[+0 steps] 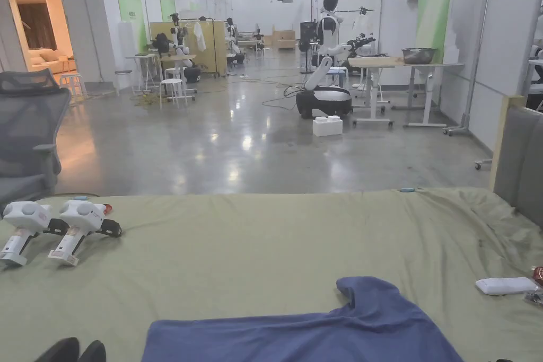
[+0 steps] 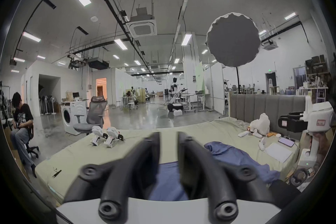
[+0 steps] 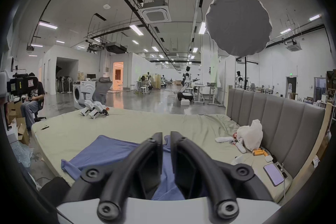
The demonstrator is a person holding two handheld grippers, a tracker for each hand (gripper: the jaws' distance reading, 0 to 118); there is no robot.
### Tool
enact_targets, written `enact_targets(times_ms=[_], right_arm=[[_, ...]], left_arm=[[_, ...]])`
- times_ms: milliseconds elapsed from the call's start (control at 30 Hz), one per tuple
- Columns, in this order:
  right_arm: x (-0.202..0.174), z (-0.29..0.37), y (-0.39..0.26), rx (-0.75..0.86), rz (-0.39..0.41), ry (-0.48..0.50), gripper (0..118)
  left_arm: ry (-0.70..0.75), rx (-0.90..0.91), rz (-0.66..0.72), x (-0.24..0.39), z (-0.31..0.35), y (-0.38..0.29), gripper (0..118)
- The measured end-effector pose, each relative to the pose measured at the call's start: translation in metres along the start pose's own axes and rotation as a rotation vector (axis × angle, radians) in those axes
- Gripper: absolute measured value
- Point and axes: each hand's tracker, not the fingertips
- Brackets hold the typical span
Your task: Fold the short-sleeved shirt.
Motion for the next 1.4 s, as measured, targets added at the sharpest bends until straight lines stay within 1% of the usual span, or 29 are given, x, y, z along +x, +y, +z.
enact_targets(times_ms=[33, 100, 133, 233, 367, 533, 567, 667, 733, 767, 800, 833, 867, 900, 933, 967, 1033, 1133, 1200, 1267, 1333, 1400], right_arm=[[-0.001, 0.001, -0.002, -0.001, -0.003, 0.000, 4], [0.000, 0.003, -0.005, 0.000, -0.020, -0.003, 0], [0.001, 0.004, -0.006, 0.003, -0.028, -0.007, 0], [0.003, 0.007, -0.005, 0.001, -0.048, -0.013, 0], [0.009, 0.008, 0.001, -0.004, -0.067, -0.015, 0], [0.013, 0.008, 0.001, -0.007, -0.078, -0.033, 0], [0.015, 0.007, -0.002, -0.014, -0.092, -0.036, 0], [0.021, 0.003, -0.013, -0.068, -0.171, -0.034, 0], [0.025, 0.002, -0.022, -0.089, -0.203, -0.033, 0], [0.026, 0.001, -0.026, -0.109, -0.218, -0.041, 0], [0.027, -0.001, -0.030, -0.129, -0.227, -0.047, 0], [0.028, -0.002, -0.032, -0.138, -0.229, -0.048, 0], [0.029, -0.003, -0.035, -0.148, -0.231, -0.049, 0], [0.030, -0.004, -0.037, -0.156, -0.232, -0.053, 0], [0.031, -0.005, -0.039, -0.164, -0.236, -0.059, 0], [0.033, -0.006, -0.041, -0.172, -0.241, -0.061, 0], [0.035, -0.009, -0.046, -0.193, -0.250, -0.065, 0], [0.037, -0.013, -0.052, -0.240, -0.248, -0.070, 0], [0.037, -0.014, -0.055, -0.258, -0.237, -0.071, 0], [0.038, -0.014, -0.058, -0.272, -0.229, -0.072, 0], [0.040, -0.014, -0.061, -0.285, -0.228, -0.075, 0], [0.038, -0.012, -0.056, -0.298, -0.231, -0.075, 0]], left_arm=[[0.004, -0.002, -0.016, 0.002, 0.001, -0.001, 9], [0.006, -0.008, -0.035, 0.005, 0.004, -0.003, 3], [-0.005, -0.015, -0.035, 0.007, 0.004, -0.001, 0], [-0.036, -0.049, 0.006, 0.004, 0.003, 0.001, 0], [-0.021, -0.037, -0.001, 0.003, 0.002, 0.002, 0], [0.002, -0.057, 0.047, -0.011, -0.005, -0.003, 0], [0.014, -0.090, 0.057, -0.016, -0.008, -0.009, 0], [0.039, -0.179, 0.106, -0.034, -0.020, -0.035, 0], [0.050, -0.268, 0.172, -0.050, -0.032, -0.061, 0], [0.049, -0.312, 0.204, -0.060, -0.040, -0.078, 3], [0.040, -0.361, 0.232, -0.069, -0.046, -0.097, 3], [0.050, -0.398, 0.252, -0.075, -0.053, -0.110, 6], [0.067, -0.468, 0.242, -0.082, -0.062, -0.126, 14], [0.067, -0.559, 0.238, -0.090, -0.073, -0.142, 34], [0.102, -0.658, 0.261, -0.098, -0.084, -0.157, 58], [0.131, -0.692, 0.273, -0.103, -0.092, -0.170, 77], [0.109, -0.663, 0.291, -0.115, -0.100, -0.196, 76], [0.065, -0.738, 0.327, -0.121, -0.115, -0.232, 74], [0.051, -0.801, 0.328, -0.121, -0.121, -0.250, 65], [0.049, -0.825, 0.315, -0.120, -0.123, -0.262, 56], [0.036, -0.849, 0.343, -0.119, -0.121, -0.271, 54], [0.024, -0.857, 0.346, -0.117, -0.120, -0.275, 45]])
